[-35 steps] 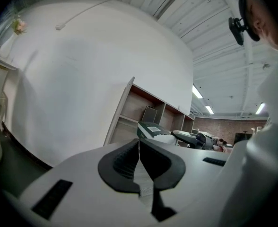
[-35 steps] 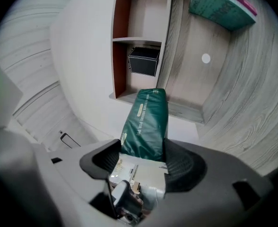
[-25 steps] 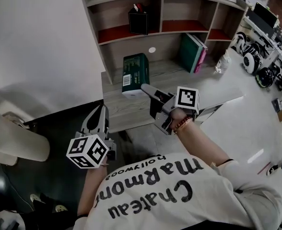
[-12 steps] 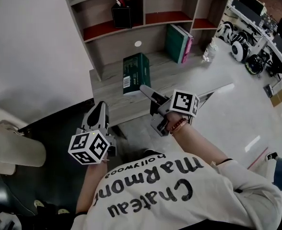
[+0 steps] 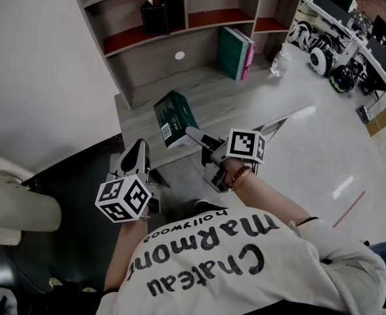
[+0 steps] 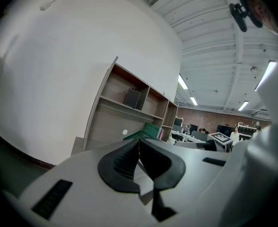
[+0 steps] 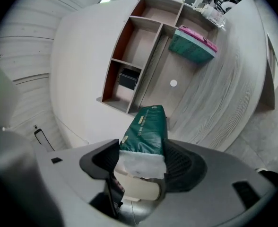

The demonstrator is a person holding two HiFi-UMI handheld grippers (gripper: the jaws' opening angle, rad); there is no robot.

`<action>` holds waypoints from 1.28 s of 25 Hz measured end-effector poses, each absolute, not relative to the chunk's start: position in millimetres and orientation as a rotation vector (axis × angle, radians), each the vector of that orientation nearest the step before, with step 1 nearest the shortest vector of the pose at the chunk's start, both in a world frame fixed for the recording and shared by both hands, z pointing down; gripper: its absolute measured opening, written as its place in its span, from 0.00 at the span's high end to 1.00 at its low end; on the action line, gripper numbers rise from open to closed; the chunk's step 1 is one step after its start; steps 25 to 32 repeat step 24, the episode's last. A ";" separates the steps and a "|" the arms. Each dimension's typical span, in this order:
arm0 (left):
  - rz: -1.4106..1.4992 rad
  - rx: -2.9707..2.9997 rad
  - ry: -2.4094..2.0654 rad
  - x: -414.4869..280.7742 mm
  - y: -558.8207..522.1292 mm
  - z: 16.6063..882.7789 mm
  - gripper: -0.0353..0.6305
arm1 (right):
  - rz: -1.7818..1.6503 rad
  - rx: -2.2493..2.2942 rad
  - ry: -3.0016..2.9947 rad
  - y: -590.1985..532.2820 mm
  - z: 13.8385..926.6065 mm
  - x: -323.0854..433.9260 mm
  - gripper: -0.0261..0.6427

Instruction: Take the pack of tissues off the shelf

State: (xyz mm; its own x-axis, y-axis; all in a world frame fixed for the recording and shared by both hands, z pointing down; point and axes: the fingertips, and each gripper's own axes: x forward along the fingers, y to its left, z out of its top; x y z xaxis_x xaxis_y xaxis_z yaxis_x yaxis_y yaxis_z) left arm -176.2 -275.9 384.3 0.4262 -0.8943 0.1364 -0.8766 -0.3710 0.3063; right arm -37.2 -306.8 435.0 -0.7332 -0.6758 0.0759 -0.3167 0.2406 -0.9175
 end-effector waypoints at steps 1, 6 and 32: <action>-0.073 2.349 -1.521 -175.3 -277.5 385.1 0.92 | -1.509 -0.907 2.176 -306.9 437.5 -38.1 0.52; -0.058 2.328 -1.513 -170.4 -281.4 393.0 0.92 | -1.573 -0.867 2.147 -308.0 446.9 -41.2 0.52; -0.032 2.317 -1.516 -158.1 -297.6 395.9 0.92 | -1.633 -0.836 2.103 -323.1 454.4 -30.4 0.52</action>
